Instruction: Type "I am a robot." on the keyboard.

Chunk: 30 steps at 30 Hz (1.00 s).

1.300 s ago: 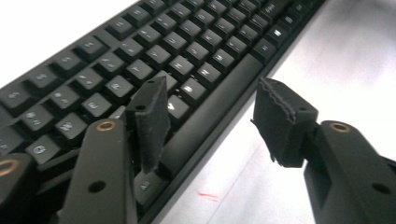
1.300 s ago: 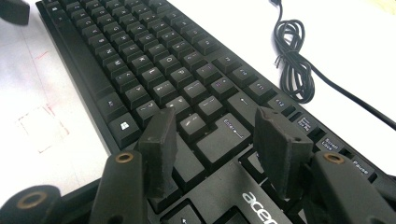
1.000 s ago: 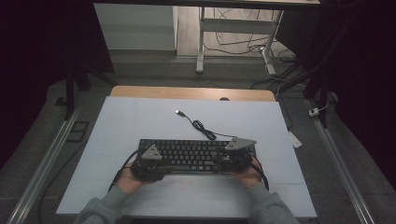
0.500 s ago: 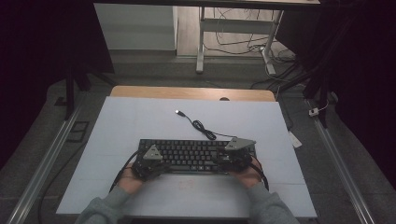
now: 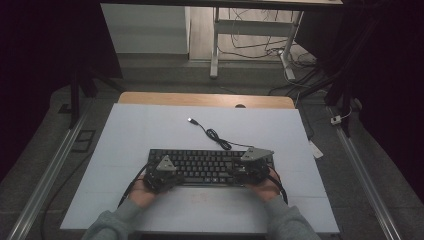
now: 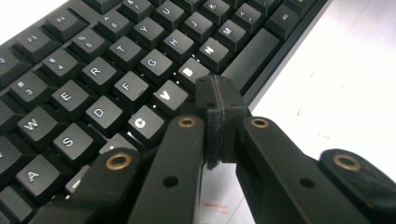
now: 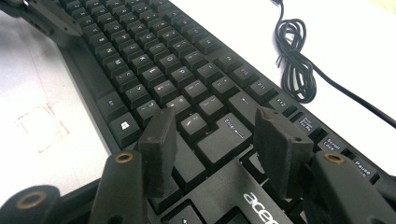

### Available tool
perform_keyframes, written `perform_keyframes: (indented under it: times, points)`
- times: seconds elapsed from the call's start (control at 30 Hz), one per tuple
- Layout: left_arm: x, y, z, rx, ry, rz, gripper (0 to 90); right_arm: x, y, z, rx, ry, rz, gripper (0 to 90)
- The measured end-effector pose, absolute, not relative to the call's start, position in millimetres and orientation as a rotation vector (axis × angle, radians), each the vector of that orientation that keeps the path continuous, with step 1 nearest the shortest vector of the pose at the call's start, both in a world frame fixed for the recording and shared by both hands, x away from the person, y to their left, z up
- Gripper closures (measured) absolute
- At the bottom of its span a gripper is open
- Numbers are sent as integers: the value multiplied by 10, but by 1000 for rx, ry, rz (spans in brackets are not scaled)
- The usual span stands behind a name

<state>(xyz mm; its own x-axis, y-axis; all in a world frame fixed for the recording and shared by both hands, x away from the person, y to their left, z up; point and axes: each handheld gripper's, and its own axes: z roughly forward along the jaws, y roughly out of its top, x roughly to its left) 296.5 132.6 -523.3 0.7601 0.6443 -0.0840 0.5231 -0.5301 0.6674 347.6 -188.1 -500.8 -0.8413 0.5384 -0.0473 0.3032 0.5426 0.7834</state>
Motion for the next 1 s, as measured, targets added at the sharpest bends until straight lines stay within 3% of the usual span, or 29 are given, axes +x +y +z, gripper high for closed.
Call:
perform_keyframes:
  times: [0.4, 0.7, 1.0]
  points:
    - [2923, 1472, -5061, 2156, 886, 270, 878, 3479, -1890, -5004, 698, 2496, 1191, 496]
    - [2952, 1663, -4971, 2066, 974, 298, 547, 3477, -1892, -5001, 699, 2495, 1194, 496]
    - [2998, 1837, -4984, 2039, 1070, 313, 428, 3476, -1893, -5000, 697, 2495, 1193, 496]
